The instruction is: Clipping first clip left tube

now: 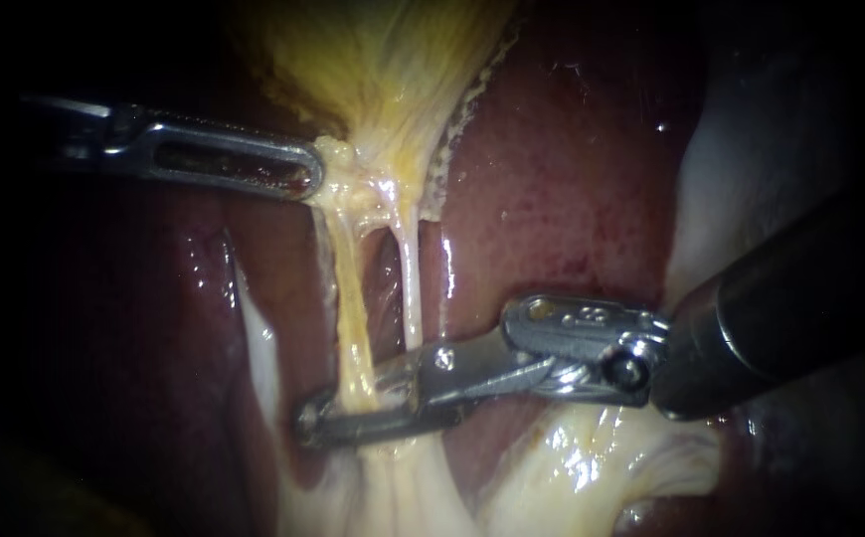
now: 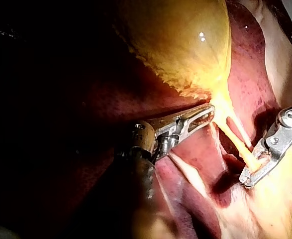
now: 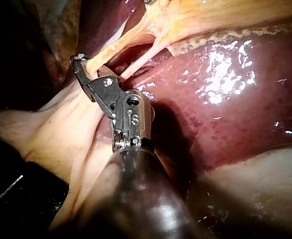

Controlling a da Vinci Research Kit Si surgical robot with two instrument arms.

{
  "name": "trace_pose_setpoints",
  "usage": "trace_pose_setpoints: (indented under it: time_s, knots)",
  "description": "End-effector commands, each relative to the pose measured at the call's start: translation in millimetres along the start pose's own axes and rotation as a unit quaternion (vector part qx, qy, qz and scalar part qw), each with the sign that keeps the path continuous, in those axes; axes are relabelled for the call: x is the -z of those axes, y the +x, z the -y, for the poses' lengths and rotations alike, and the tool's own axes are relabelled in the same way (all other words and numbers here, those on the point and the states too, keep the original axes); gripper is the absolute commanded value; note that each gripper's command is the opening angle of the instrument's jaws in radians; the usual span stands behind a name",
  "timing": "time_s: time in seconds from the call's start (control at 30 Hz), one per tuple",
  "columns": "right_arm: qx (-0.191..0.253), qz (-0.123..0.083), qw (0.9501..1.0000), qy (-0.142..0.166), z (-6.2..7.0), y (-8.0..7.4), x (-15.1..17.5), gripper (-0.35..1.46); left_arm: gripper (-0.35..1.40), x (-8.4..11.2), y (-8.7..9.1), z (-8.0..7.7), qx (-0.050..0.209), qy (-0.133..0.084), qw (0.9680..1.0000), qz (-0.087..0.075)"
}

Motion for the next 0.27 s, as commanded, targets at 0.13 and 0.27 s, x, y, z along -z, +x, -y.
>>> trace_pose_setpoints:
  time_s: [0.13,0.27]
  knots:
    - [0.001,0.002,1.0,-0.001,-0.3,-0.2,0.2,-0.35,-0.35,0.0,0.0,0.0,0.0,0.0,1.0,0.0]
    - [0.0,0.002,1.0,-0.001,-0.5,-0.3,0.4,-0.35,-0.35,0.0,0.0,0.0,0.0,0.0,1.0,0.0]
